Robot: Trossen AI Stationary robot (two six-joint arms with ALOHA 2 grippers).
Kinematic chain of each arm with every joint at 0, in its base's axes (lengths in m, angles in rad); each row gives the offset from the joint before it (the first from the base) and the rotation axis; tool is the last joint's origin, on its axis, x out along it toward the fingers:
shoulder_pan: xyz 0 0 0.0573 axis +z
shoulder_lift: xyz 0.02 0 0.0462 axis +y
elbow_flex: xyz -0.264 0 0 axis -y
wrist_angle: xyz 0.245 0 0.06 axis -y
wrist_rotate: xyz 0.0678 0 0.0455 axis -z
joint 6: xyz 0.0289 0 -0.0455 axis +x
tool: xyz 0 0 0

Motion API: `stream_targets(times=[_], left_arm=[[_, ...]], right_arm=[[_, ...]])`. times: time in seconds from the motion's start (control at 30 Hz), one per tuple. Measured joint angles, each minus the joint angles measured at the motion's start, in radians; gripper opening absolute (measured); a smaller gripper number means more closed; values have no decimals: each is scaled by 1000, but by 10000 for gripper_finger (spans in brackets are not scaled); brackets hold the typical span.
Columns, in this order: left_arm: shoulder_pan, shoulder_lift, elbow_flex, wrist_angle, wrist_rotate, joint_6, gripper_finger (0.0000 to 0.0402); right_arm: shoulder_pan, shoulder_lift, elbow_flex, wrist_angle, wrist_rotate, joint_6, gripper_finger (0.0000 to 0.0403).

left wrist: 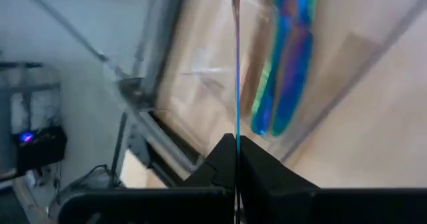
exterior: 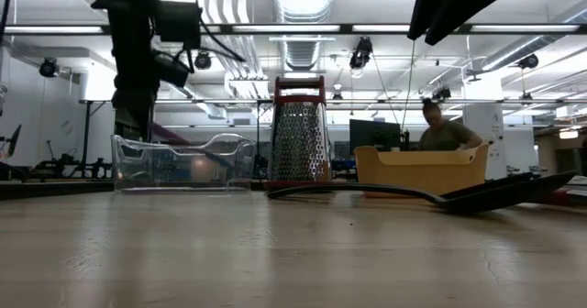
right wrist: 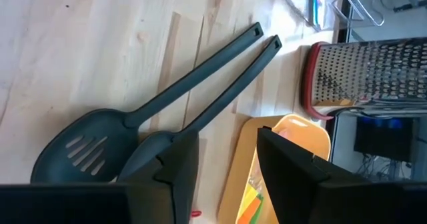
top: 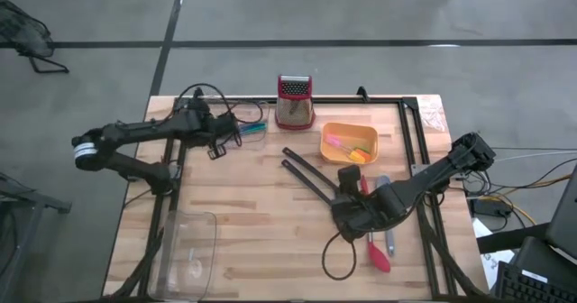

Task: Pick & Place Kitchen Items
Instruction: Put the blue knife into the top transparent bin, then put the black slotted spoon into the bottom transparent bin

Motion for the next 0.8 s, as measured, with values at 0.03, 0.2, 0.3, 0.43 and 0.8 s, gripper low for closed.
stream_targets(times=[0.03,0.2,0.3,0.43,0.8], left_arm=[[4,12,-5,1,15,24,6],[8,64,-15,17,-6,44,16],[8,87,-15,19,-31,48,35],[8,98,-15,21,-60,52,69],[-13,-19,47,9,32,-105,182]], right_arm=[[0,0,-3,4,0,4,147],[-1,0,-11,12,0,44,136],[0,0,-15,21,-3,66,130],[-1,0,-27,84,-45,68,126],[-44,0,-138,366,-156,145,155]])
